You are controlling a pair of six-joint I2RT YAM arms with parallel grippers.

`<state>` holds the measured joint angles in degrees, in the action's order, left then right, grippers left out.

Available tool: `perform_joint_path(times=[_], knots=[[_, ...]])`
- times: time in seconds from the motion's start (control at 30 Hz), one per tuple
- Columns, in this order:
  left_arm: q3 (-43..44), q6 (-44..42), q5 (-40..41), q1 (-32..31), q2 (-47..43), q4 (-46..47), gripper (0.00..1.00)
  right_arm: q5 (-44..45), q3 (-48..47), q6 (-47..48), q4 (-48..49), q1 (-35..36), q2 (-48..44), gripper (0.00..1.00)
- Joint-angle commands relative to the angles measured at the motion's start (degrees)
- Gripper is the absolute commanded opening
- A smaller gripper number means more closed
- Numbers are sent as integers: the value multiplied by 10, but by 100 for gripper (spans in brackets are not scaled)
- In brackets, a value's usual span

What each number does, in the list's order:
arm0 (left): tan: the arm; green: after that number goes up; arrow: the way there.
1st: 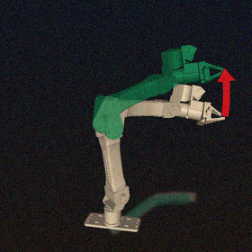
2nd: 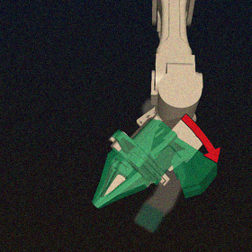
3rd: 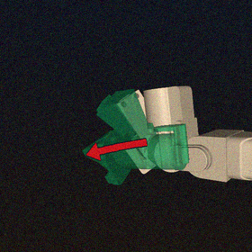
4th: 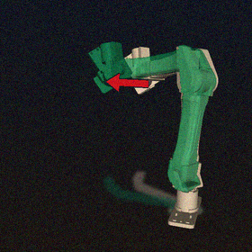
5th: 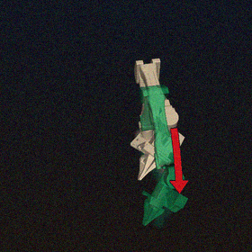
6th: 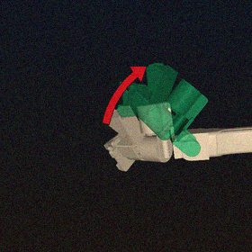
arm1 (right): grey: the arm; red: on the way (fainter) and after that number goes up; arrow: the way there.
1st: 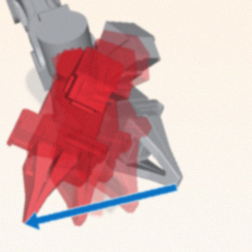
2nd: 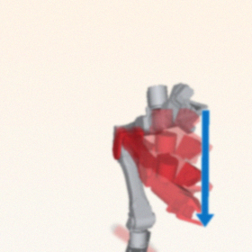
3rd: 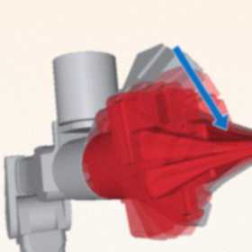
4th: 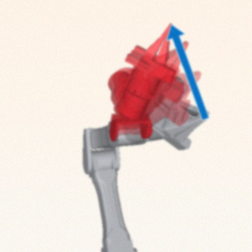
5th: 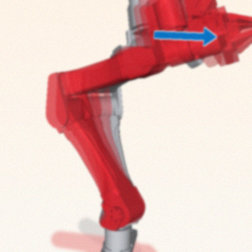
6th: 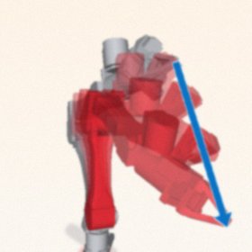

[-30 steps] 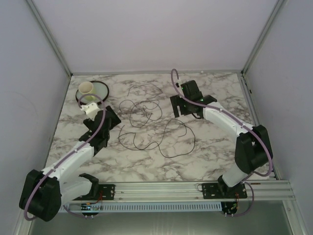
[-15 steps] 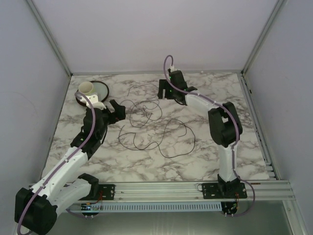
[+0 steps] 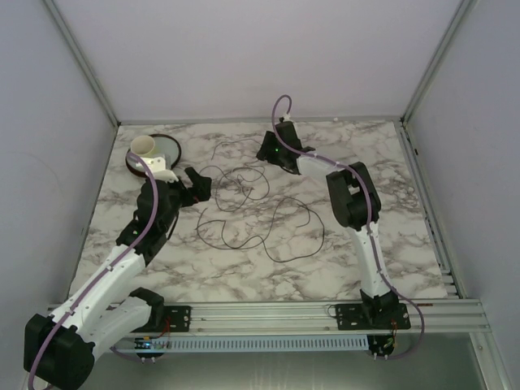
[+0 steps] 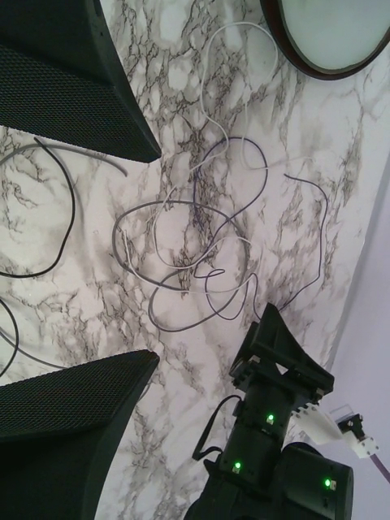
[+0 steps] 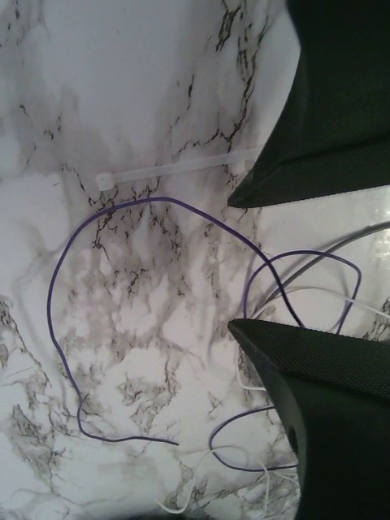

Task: Zip-tie the wires
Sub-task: Pick up the cable at the center of the board.

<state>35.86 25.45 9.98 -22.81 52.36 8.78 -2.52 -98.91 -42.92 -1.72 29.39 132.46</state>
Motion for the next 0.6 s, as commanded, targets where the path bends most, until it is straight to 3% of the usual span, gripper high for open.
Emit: perform_joint_path(times=[0.0,0.13,0.23,0.37,0.57], knots=[[4,-10,-17,1,-4,23,100,-19,-48,-29,39,-11,18,47],[11,-4,-28,2,-5,28,100,-32,-51,-8,47,-19,1,2],[24,6,-44,2,-6,41,100,-29,-50,33,48,-22,-38,0],[78,27,-45,2,10,40,100,-50,-48,156,37,-22,-108,0],[167,-86,-92,1,84,28,100,-100,-37,294,-41,-31,-199,0]])
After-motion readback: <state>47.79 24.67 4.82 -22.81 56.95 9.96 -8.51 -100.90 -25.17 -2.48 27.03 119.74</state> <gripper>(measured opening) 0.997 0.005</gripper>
